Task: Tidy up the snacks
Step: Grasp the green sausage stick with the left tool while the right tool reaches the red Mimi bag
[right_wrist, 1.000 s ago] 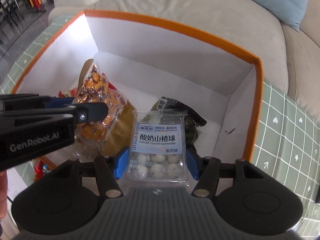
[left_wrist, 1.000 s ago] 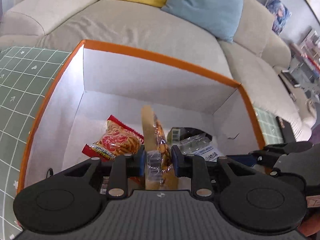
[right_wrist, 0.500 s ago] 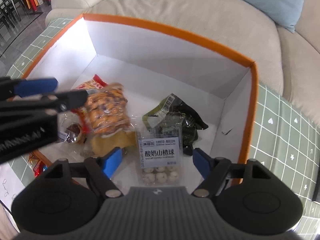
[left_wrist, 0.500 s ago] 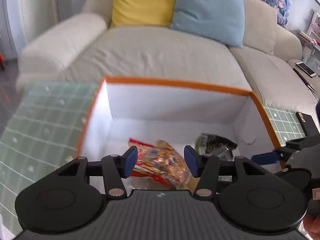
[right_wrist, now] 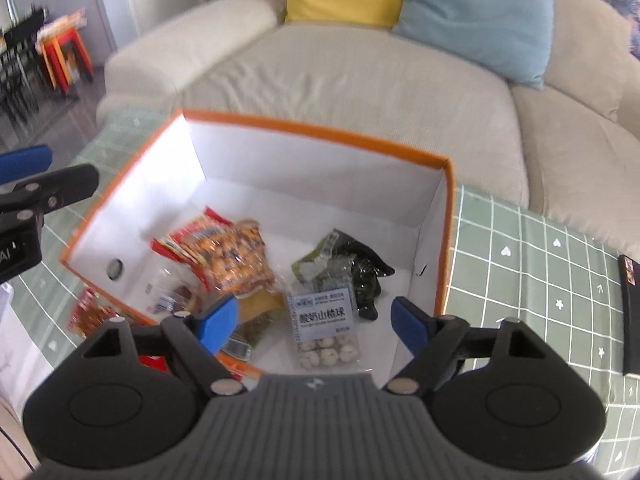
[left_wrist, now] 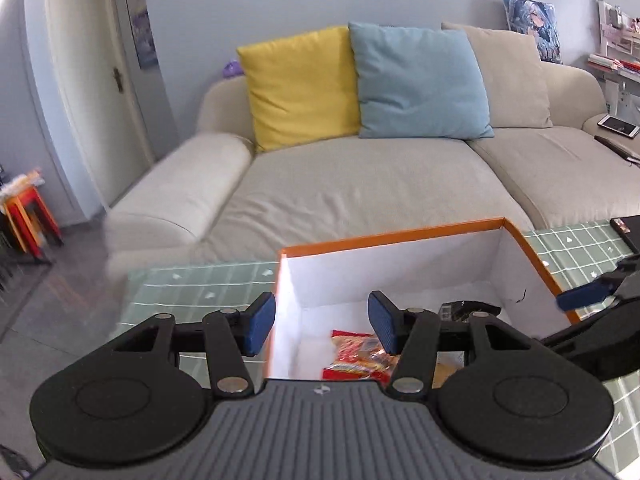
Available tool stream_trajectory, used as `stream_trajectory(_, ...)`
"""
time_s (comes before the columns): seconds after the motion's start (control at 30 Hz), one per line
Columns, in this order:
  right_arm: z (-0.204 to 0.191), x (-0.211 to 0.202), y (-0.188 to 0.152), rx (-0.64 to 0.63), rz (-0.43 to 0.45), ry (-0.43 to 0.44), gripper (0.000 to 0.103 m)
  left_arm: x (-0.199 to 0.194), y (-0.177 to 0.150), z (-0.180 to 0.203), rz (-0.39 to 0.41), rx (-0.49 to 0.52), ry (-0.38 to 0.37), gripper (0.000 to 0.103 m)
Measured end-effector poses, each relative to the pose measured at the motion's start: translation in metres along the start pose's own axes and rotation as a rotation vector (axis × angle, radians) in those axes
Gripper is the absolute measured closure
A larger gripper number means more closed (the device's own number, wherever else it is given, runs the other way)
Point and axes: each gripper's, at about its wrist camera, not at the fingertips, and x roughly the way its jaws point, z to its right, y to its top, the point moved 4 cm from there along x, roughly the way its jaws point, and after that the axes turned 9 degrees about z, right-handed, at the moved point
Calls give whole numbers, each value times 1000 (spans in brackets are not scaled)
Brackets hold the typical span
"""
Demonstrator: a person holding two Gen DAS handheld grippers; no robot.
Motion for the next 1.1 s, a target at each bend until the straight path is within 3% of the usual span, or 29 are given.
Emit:
stream_trajectory(0.27, -13, -62, -31, 41, 201, -13, 22, -43, -32, -4, -6, -23, -49, 42)
stream_trajectory(0.47, -30, -88, -74, 43, 278, -10, 24, -62, -78, -3, -43, -35, -150, 71)
stream_trajectory(0.67, -42, -93, -127, 56, 244, -12, 38, -69, -125, 4, -139, -17, -247, 73)
stream_trajectory(0.83, -54, -85, -161, 32, 147, -5, 38, -77, -156, 12, -181, 9, -279, 64)
stream_trajectory(0.97, -61, -88, -175, 1, 122, -11, 38, -79, -162, 12, -182, -20, -314, 62)
stream_trajectory(1.1, -62, -92, -179, -15, 113, -15, 38, -77, -162, 19, -144, 64, -348, 58)
